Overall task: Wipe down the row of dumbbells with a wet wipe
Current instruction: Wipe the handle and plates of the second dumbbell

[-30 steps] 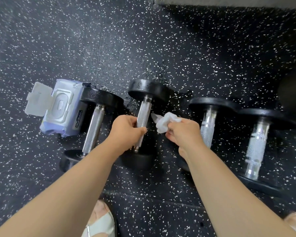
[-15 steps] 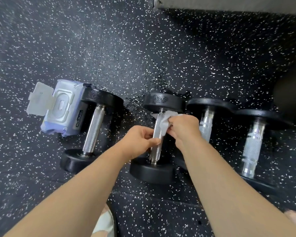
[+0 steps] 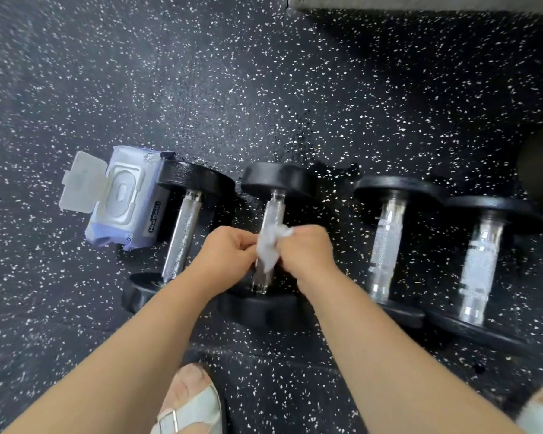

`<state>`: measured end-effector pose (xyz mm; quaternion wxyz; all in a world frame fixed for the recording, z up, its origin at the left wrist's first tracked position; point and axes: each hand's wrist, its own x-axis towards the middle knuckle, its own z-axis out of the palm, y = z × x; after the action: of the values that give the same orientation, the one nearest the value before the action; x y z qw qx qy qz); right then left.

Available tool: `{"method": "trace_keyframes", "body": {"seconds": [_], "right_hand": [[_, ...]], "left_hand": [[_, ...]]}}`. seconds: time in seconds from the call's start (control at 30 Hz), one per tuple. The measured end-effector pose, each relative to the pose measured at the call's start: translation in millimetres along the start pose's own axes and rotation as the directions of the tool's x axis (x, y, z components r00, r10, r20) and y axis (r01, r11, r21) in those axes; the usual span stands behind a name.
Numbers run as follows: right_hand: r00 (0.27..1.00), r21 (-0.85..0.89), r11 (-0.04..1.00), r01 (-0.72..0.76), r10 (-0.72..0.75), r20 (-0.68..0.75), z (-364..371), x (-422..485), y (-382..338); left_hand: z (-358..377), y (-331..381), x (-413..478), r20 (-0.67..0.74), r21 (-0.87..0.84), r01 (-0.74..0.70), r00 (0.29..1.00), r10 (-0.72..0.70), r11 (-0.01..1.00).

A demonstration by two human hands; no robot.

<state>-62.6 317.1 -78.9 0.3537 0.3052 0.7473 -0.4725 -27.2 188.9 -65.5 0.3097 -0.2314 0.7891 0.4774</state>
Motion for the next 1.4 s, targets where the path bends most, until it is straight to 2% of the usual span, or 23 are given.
{"method": "trace_keyframes", "body": {"seconds": [0.1, 0.13, 0.17, 0.27, 0.33, 0.43, 0.5, 0.63, 0.73, 0.8, 0.87, 1.03, 1.13, 1.2, 1.4], "right_hand": [[0.999, 0.305, 0.952, -0.021, 0.034, -0.038, 2.2, 35.0, -20.1], [0.998, 0.350, 0.936, -0.023, 0.040, -0.042, 4.1, 36.7, -21.4], [0.997, 0.324, 0.946, 0.002, 0.022, -0.069, 5.6, 33.7, -21.1], [0.987, 0.071, 0.993, 0.098, -0.088, -0.132, 5.6, 6.7, -4.0], [0.987, -0.048, 0.989, 0.142, -0.145, -0.074, 1.8, -18.4, 10.1], [0.992, -0.263, 0.957, 0.124, -0.126, 0.008, 0.2, -37.6, 29.6], [0.995, -0.291, 0.951, 0.102, -0.091, 0.049, 1.8, -34.3, 32.0], [0.999, 0.058, 0.998, -0.020, 0.019, 0.031, 6.0, 4.4, 8.8], [1.000, 0.294, 0.956, -0.005, 0.004, 0.003, 3.7, 34.6, -14.8], [1.000, 0.357, 0.934, 0.011, -0.009, -0.006, 2.6, 34.7, -17.7], [0.998, 0.252, 0.966, 0.056, -0.055, -0.012, 1.9, 21.7, -5.1], [0.973, -0.007, 1.000, 0.029, -0.027, 0.228, 0.1, -12.5, 39.6], [0.962, -0.092, 0.995, 0.047, -0.020, 0.273, -6.3, -12.0, 37.5], [0.968, -0.090, 0.995, 0.034, -0.011, 0.250, -13.9, -5.5, 30.9], [0.995, -0.104, 0.990, 0.090, -0.093, -0.020, -42.1, 9.6, 17.0]], "left_hand": [[-2.0, -2.1, -0.1, 0.027, -0.039, 0.008, 1.000, -0.007, 0.999], [-2.3, -1.8, -0.7, 0.039, -0.060, 0.013, 0.999, -0.011, 0.998], [-1.5, -2.2, -0.8, 0.051, -0.078, 0.010, 0.999, -0.006, 0.997], [1.1, -0.7, -0.7, 0.029, -0.053, -0.005, 1.000, 0.006, 0.999], [1.3, 0.4, -0.2, 0.023, -0.023, -0.018, 1.000, 0.019, 1.000], [0.9, 1.7, -2.8, 0.067, -0.047, -0.016, 0.998, 0.019, 0.999], [1.4, 1.8, -4.7, 0.061, -0.059, -0.007, 0.998, 0.011, 0.998], [1.2, -2.1, -4.1, -0.011, 0.005, -0.028, 1.000, 0.028, 1.000], [0.2, -0.7, -5.7, 0.022, -0.047, -0.021, 1.000, 0.022, 0.999], [0.0, -1.9, -3.9, 0.020, -0.042, -0.019, 1.000, 0.020, 0.999], [-0.6, -1.1, -3.0, 0.006, -0.015, -0.029, 1.000, 0.030, 0.999], [-0.7, 3.9, -1.3, -0.090, 0.099, 0.030, 0.996, -0.021, 0.995], [3.6, 10.6, -4.1, -0.179, 0.130, 0.040, 0.984, -0.017, 0.991], [11.8, 15.9, -5.1, -0.218, 0.170, 0.049, 0.976, -0.011, 0.984], [33.2, 26.4, -2.2, -0.284, 0.393, 0.095, 0.959, 0.022, 0.914]]}}
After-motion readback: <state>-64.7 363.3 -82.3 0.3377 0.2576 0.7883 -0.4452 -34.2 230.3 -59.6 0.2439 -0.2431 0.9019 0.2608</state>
